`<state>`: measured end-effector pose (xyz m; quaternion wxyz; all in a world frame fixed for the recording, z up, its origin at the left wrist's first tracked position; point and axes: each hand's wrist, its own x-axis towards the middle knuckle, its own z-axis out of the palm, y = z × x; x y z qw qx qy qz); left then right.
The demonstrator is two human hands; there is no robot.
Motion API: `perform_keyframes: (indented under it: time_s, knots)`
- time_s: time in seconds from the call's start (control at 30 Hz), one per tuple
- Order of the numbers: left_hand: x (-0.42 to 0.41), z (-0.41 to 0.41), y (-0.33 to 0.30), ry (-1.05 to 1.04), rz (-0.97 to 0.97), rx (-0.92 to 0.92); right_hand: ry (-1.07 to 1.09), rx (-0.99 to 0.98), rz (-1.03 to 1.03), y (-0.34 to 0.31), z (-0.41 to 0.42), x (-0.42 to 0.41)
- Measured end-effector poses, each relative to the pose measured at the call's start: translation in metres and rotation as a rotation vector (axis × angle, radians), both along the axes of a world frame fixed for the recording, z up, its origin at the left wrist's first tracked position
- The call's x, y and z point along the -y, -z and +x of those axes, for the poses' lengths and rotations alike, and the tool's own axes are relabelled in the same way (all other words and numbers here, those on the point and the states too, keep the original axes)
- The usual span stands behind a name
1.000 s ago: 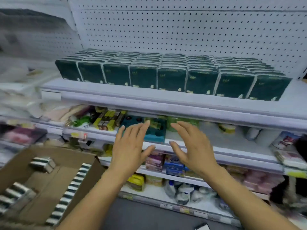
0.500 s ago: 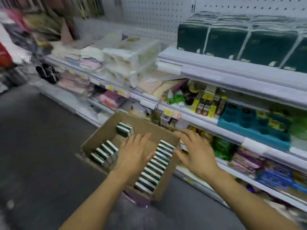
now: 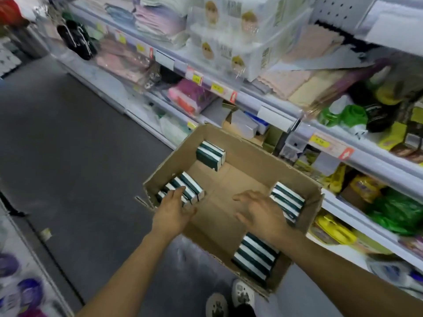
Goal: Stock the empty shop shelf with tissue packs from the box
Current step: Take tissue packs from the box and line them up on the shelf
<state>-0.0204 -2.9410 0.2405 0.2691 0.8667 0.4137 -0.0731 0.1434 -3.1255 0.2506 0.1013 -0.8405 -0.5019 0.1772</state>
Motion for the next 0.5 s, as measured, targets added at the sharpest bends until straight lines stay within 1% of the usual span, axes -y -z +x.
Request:
perform_keyframes:
  time_s: [0.1,0.27,0.37,0.5]
  knots:
    - [-0.035,0.013,0.030,-0.063,-0.033,0.003,-0.009,-0.074,-0.029,0.038,0.004,-0.041]
    - [-0.078,0.032,0.092,-0.083,-0.065,-0.057,0.077,-0.318,-0.003,0.102,0.004,-0.099]
    - [-0.093,0.038,0.123,-0.102,-0.065,-0.106,0.112,-0.357,0.027,0.132,0.007,-0.127]
    - [-0.105,0.042,0.150,-0.022,-0.019,-0.120,0.120,-0.422,0.039,0.171,0.008,-0.159]
